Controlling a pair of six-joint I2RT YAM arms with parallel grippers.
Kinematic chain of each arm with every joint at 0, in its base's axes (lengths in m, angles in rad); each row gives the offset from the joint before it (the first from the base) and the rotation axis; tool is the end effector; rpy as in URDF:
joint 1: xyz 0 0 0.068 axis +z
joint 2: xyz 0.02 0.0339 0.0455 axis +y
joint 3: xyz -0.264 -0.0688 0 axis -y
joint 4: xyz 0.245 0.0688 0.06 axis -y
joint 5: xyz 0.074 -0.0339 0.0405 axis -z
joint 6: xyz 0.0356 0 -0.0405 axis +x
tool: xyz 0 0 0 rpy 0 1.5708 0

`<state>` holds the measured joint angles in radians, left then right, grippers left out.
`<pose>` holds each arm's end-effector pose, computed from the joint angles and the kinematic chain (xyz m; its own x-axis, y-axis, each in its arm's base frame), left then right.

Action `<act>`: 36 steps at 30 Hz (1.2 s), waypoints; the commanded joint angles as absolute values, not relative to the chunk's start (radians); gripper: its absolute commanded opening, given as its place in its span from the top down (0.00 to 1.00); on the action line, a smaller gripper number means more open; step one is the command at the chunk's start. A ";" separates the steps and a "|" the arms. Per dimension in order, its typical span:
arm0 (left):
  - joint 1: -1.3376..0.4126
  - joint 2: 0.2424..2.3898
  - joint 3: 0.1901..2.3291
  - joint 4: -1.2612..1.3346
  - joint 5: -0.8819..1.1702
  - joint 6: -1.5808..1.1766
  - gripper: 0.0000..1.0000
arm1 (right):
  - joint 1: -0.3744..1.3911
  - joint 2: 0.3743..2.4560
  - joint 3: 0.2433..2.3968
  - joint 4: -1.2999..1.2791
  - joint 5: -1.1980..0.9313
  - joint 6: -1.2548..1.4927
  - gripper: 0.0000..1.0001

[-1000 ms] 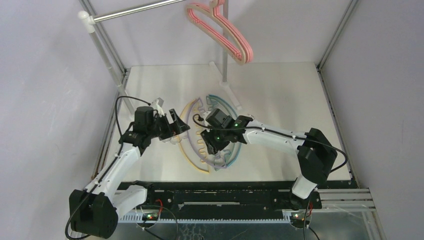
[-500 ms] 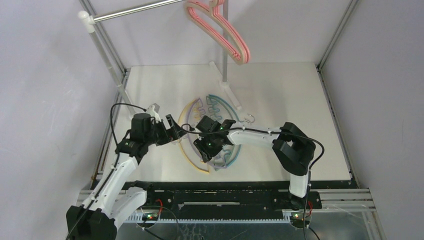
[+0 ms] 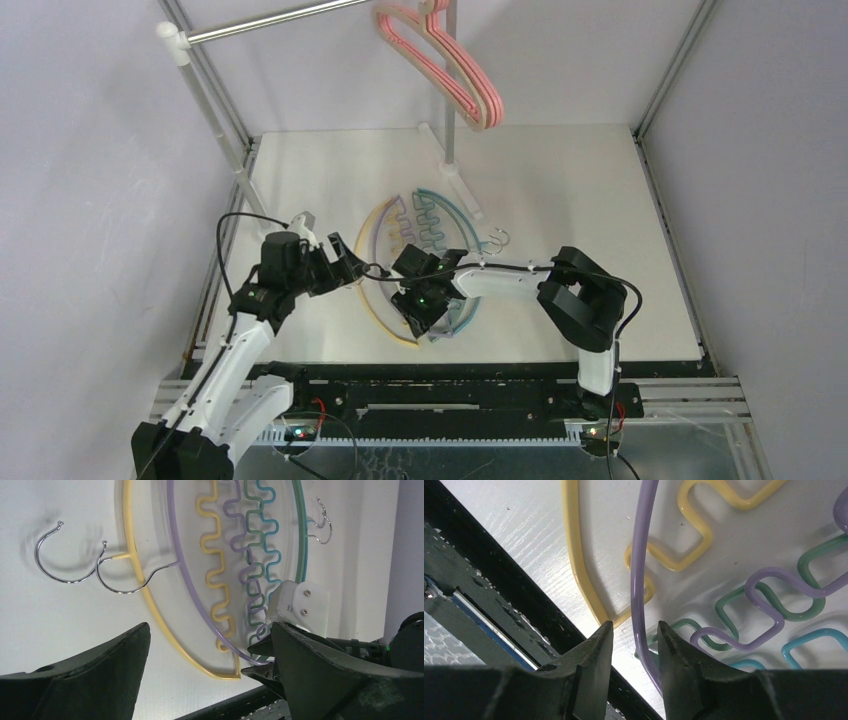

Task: Organize the hangers

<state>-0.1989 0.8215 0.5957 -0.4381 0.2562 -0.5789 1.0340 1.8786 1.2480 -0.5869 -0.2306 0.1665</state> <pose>0.1725 -0.0440 0.2436 -0.7172 -0.3953 -0.5738 -0.0067 0.8274 -0.5616 0.1826 0.3228 0.1671 -0.6185 -0.7239 -0.3057 -0.7854 0.5576 0.2688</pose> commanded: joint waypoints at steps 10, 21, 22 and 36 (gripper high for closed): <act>-0.198 0.739 0.644 -0.468 0.210 -0.592 0.05 | 1.007 1.875 1.246 -0.545 -0.237 0.163 0.97; -0.198 0.667 0.755 -0.508 0.198 -0.598 0.05 | 0.883 1.740 1.417 -0.612 -0.409 0.207 1.00; -0.198 0.662 0.763 -0.507 0.198 -0.598 0.05 | 0.866 1.732 1.442 -0.612 -0.442 0.221 1.00; -0.197 0.569 0.794 -0.496 0.189 -0.614 0.05 | 0.752 1.834 1.841 -0.529 -0.648 0.445 1.00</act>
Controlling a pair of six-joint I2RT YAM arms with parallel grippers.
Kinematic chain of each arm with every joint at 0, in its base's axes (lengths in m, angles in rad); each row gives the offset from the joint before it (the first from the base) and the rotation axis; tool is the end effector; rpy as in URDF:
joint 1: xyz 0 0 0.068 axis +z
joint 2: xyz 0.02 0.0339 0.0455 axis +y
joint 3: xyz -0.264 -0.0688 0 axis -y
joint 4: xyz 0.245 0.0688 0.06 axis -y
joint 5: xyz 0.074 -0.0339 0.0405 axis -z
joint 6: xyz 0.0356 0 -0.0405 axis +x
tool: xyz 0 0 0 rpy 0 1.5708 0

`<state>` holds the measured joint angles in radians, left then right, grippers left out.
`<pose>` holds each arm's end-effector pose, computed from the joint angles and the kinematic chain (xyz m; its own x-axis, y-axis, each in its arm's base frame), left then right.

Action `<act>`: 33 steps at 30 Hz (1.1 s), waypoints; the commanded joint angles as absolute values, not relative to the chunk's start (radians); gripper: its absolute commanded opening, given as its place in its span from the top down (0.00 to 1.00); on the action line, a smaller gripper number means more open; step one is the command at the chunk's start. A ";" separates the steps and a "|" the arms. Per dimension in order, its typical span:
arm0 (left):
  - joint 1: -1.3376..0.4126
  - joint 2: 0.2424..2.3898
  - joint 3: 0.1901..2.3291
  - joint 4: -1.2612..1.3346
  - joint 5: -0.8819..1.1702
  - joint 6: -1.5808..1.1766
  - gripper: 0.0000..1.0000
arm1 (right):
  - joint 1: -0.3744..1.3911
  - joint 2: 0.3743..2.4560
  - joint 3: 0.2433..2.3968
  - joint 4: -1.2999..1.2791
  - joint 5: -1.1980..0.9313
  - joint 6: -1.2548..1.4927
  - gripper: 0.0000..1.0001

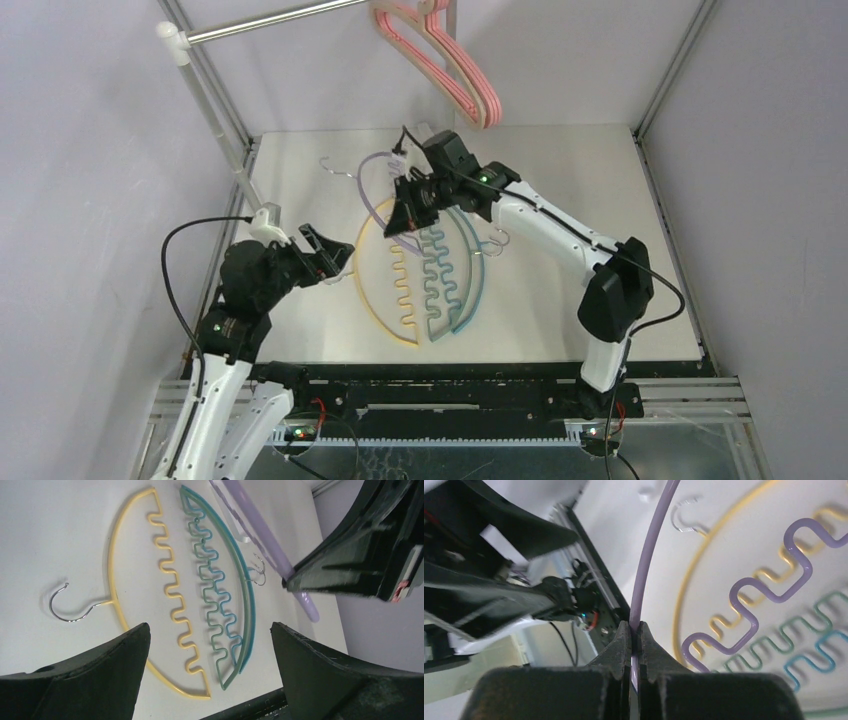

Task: Organize the hangers

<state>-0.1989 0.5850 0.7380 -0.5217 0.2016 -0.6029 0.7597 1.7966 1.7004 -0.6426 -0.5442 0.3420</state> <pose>0.1304 -0.0336 0.3167 -0.5046 -0.4650 -0.7274 0.1099 0.8011 -0.5884 0.2816 0.2929 0.3366 -0.7506 -0.3173 -0.5795 -0.6528 0.4916 0.5764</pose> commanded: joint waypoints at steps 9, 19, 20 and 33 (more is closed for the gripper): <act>-0.197 0.511 0.729 -0.519 0.175 -0.604 0.06 | 0.752 1.957 2.143 -0.408 -0.737 0.621 1.00; -0.197 0.531 0.665 -0.495 0.171 -0.571 0.06 | 0.781 1.914 2.204 -0.211 -0.800 0.685 1.00; -0.197 0.535 0.659 -0.489 0.175 -0.571 0.06 | 0.780 1.905 2.204 -0.205 -0.798 0.683 1.00; -0.197 0.600 0.626 -0.422 0.185 -0.566 0.06 | 0.747 1.873 2.241 -0.084 -0.843 0.744 1.00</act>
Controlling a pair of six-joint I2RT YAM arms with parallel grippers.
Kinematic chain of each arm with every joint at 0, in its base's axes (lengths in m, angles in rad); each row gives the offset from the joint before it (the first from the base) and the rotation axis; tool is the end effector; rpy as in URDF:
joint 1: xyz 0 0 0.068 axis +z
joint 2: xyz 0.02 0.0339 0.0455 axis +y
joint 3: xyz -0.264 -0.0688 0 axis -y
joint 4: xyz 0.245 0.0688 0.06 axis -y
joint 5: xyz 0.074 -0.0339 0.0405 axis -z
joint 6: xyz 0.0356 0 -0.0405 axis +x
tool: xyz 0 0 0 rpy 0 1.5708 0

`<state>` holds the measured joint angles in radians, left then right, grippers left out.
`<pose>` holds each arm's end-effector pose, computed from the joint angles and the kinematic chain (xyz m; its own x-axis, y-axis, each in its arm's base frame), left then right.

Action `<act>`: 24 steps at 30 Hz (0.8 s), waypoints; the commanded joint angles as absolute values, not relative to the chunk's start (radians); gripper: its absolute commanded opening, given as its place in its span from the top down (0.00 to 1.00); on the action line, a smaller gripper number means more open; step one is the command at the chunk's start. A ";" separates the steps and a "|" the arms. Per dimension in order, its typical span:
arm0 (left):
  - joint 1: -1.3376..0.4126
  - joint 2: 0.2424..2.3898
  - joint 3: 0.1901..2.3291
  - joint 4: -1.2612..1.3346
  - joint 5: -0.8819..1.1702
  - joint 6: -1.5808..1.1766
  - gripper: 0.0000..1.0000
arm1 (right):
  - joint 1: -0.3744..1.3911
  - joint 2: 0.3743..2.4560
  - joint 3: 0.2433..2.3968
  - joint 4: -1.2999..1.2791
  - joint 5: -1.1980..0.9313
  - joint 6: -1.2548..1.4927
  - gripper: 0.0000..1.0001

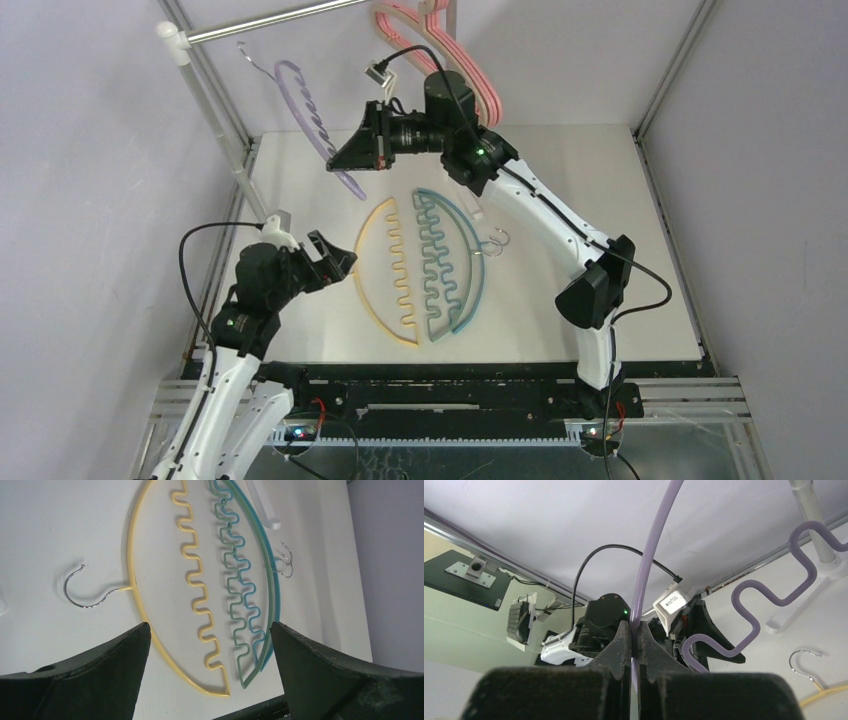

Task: Organize the hangers

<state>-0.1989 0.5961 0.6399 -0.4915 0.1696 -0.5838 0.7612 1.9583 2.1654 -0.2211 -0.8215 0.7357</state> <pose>0.1380 -0.0339 0.2852 -0.5436 -0.4446 -0.7119 0.0530 0.8283 -0.5578 0.3045 0.3261 0.4656 -0.6785 -0.0151 -0.7344 -0.7345 -0.0023 0.6786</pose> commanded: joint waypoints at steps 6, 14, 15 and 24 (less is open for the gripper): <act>-0.198 0.616 0.611 -0.405 0.188 -0.572 0.06 | 0.723 1.877 2.280 -0.089 -0.834 0.726 1.00; -0.197 0.627 0.612 -0.394 0.189 -0.577 0.06 | 0.663 1.994 2.373 -0.075 -0.750 0.757 1.00; -0.196 0.627 0.612 -0.395 0.191 -0.577 0.06 | 0.658 2.008 2.379 -0.071 -0.737 0.758 1.00; -0.198 0.610 0.596 -0.413 0.187 -0.583 0.06 | 0.628 2.064 2.377 -0.074 -0.662 0.750 1.00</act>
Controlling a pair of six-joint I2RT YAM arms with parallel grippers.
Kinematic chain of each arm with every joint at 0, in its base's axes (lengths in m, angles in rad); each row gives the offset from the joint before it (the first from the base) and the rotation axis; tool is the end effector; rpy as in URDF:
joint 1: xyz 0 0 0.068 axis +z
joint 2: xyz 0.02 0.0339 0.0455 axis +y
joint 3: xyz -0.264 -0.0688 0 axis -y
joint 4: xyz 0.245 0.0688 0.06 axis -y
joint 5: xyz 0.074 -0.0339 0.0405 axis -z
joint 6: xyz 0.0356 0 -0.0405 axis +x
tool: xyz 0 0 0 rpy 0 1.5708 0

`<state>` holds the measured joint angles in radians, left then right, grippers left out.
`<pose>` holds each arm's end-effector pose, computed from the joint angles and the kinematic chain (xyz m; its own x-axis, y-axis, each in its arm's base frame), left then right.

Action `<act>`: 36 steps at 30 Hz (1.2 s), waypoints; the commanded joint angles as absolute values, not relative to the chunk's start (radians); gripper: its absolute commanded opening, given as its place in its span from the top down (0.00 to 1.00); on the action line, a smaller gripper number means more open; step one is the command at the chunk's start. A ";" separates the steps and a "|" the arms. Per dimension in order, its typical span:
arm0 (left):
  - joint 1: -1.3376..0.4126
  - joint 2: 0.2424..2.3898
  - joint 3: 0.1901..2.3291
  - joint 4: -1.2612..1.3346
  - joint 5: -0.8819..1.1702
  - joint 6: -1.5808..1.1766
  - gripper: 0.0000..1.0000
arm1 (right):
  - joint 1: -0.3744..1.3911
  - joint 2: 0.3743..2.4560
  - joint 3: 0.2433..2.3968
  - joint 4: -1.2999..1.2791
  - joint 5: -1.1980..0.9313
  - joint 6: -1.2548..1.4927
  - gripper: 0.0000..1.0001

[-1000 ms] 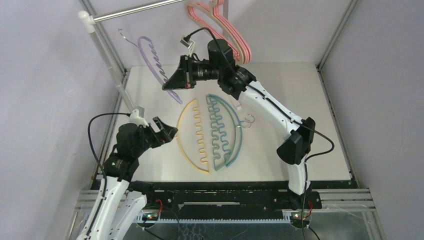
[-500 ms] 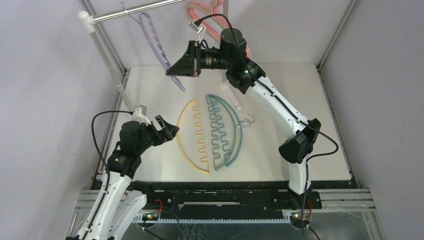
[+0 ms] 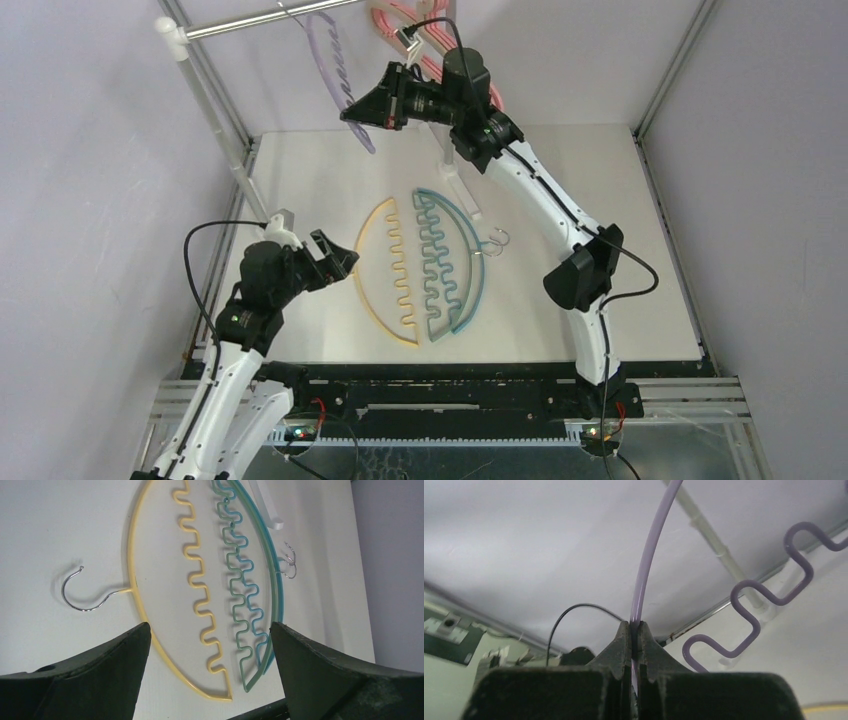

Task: Organize the hangers

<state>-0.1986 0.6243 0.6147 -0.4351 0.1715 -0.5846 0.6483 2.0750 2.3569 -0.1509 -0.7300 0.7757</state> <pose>0.1457 -0.0355 0.2785 -0.5423 -0.4455 -0.7123 0.0553 0.8270 -0.5594 0.3570 0.3002 0.4836 -0.6098 0.1927 -0.7688 -0.7704 0.0838 0.6320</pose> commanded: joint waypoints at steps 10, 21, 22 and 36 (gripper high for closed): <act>-0.197 0.630 0.599 -0.403 0.192 -0.584 0.07 | 0.569 1.935 2.174 -0.076 -0.527 0.680 1.00; -0.198 0.636 0.594 -0.400 0.195 -0.588 0.07 | 0.489 1.817 1.968 -0.071 -0.469 0.663 1.00; -0.197 0.638 0.596 -0.401 0.196 -0.588 0.07 | 0.483 1.816 1.968 -0.079 -0.472 0.660 0.99; -0.197 0.653 0.582 -0.402 0.187 -0.574 0.07 | 0.477 1.703 1.935 -0.254 -0.338 0.523 0.35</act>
<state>-0.1986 0.6487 0.5976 -0.4351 0.1860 -0.5850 0.4782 1.8072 1.9350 -0.2291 -0.3923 0.6010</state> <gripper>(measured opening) 0.932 0.642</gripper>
